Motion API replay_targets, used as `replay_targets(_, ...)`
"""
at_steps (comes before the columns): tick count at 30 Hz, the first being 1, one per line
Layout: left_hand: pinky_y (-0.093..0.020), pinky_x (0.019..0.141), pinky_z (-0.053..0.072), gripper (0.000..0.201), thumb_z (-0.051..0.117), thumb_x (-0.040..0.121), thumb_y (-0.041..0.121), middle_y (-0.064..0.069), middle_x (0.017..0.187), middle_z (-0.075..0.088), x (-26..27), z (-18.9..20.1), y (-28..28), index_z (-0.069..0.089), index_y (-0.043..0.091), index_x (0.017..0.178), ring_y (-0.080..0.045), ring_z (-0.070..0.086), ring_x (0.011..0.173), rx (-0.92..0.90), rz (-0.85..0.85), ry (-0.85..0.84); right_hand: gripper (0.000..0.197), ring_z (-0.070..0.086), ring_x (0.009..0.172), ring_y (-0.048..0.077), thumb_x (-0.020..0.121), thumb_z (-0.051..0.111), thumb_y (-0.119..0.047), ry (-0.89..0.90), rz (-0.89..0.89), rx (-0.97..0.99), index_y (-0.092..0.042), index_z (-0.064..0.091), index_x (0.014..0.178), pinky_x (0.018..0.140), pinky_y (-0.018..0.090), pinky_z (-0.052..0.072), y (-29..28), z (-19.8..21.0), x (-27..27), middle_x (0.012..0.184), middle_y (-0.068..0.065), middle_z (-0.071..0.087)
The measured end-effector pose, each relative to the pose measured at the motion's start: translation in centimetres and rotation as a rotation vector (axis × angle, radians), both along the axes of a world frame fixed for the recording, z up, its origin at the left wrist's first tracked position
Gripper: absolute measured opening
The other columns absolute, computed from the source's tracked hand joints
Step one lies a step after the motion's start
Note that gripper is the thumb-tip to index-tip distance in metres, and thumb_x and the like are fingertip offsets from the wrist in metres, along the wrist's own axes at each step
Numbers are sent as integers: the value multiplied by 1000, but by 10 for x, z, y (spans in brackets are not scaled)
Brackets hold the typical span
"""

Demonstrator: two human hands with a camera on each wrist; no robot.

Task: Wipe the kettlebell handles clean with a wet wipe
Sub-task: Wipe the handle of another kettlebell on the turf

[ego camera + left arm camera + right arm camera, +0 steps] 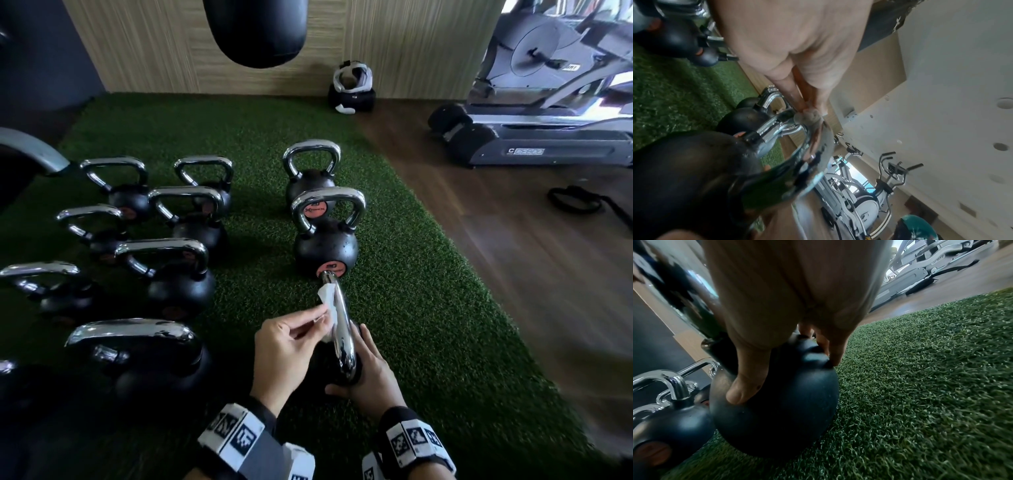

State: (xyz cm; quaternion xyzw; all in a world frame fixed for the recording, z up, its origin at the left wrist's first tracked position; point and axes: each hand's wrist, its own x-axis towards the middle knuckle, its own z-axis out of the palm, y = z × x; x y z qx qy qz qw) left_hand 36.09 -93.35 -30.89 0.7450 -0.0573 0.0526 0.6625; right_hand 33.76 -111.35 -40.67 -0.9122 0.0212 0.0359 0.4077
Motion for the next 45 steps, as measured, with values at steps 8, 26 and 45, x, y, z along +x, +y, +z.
replay_targets(8,-18,96,54,38,84,82,22,9,111,78,-2,2,5,76,19,119,-4,71,110,-64,-82,145,134,21,152,5,55,97,-42,20,-4,1,-46,13,159,114,25,32,0,4,-2,171,-9,8)
replay_targets(26,-20,91,55,17,86,80,15,6,90,81,-41,-39,15,83,16,97,-9,76,95,52,-181,114,119,7,147,-9,56,69,-72,-11,-14,13,-44,18,160,112,27,38,1,-1,-2,170,-12,19)
replay_targets(45,-25,73,61,22,80,72,9,-18,95,76,-7,-2,21,76,1,93,-22,74,83,-662,-36,476,39,66,74,3,78,88,-26,-221,6,241,-32,78,115,72,21,56,4,138,-11,102,-12,73)
